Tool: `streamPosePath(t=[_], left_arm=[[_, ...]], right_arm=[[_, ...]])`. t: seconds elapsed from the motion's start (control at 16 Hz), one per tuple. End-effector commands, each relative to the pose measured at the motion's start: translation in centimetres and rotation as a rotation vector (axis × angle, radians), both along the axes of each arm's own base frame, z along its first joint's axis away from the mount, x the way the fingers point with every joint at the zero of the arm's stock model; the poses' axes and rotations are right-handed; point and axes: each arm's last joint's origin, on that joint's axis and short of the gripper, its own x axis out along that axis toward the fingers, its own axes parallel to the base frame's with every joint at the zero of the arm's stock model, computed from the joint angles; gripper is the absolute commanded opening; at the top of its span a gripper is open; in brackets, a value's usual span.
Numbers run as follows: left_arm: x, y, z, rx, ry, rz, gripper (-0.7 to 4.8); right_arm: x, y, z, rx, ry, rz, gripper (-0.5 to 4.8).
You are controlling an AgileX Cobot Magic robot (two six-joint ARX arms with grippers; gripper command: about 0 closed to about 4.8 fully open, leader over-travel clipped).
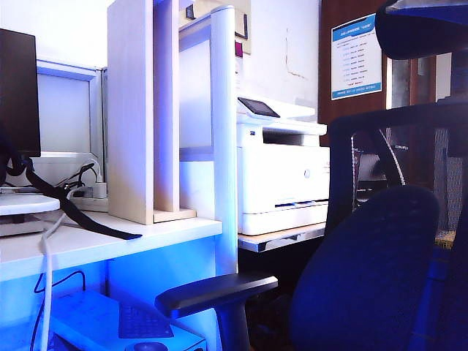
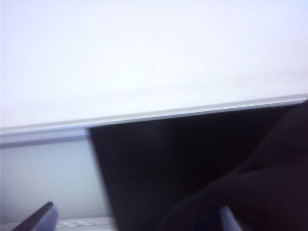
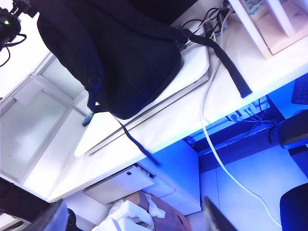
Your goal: Grab the backpack from the chair and place it on the desk.
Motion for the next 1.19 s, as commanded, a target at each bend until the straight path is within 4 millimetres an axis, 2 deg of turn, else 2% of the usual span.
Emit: streamPosePath(t=[0.06, 0.13, 0.25, 0.38, 0.5, 0.56, 0.63, 0.75, 0.88, 0.94, 1.06, 1.19], left_arm=[[0.0, 0.5, -0.6, 0.007, 0.112, 0.017, 3.91], [0.5, 1.2, -1.8, -0.034, 0.174, -0.009, 3.95], [2.3, 2.8, -5.7, -0.180, 0.373, -0.052, 4.09], [2.4, 3.0, -7.4, -0.273, 0.494, -0.015, 4.30], [2.3, 3.0, -8.1, -0.314, 0.537, -0.003, 4.53], [2.3, 2.6, -7.8, -0.316, 0.522, -0.116, 4.49], [2.3, 1.9, -7.4, -0.328, 0.477, -0.310, 4.24], [2.3, 0.7, -6.4, -0.373, 0.366, -0.601, 4.24], [2.3, -2.6, -4.4, -0.333, 0.281, -1.004, 4.25], [2.0, -4.8, -3.2, -0.274, 0.263, -1.120, 4.25], [0.1, -9.0, -1.0, -0.197, 0.242, -1.265, 4.25], [-2.6, -12.3, 0.8, -0.133, 0.218, -1.330, 4.24]], right_arm=[[0.0, 0.0, 0.4, 0.004, -0.027, 0.006, 3.59], [0.0, 0.0, 0.4, 0.004, -0.027, 0.006, 3.59], [-0.1, 0.0, 0.4, 0.004, -0.026, 0.006, 3.59], [-0.1, 0.0, 0.4, 0.016, -0.006, 0.005, 3.59], [0.0, 0.0, 0.4, 0.016, -0.005, 0.001, 3.59], [0.0, 0.0, 0.4, 0.014, -0.007, -0.001, 3.59], [0.0, 0.0, 0.4, 0.011, -0.010, 0.001, 3.59], [0.0, 0.0, 0.4, 0.011, -0.011, 0.001, 3.59], [0.0, 0.0, 0.4, 0.011, -0.012, 0.001, 3.59], [0.0, 0.0, 0.4, 0.010, -0.014, 0.003, 3.59], [0.0, 0.0, 0.6, 0.013, -0.030, 0.005, 3.59], [0.0, 0.0, 1.2, 0.021, -0.101, 0.002, 3.59]])
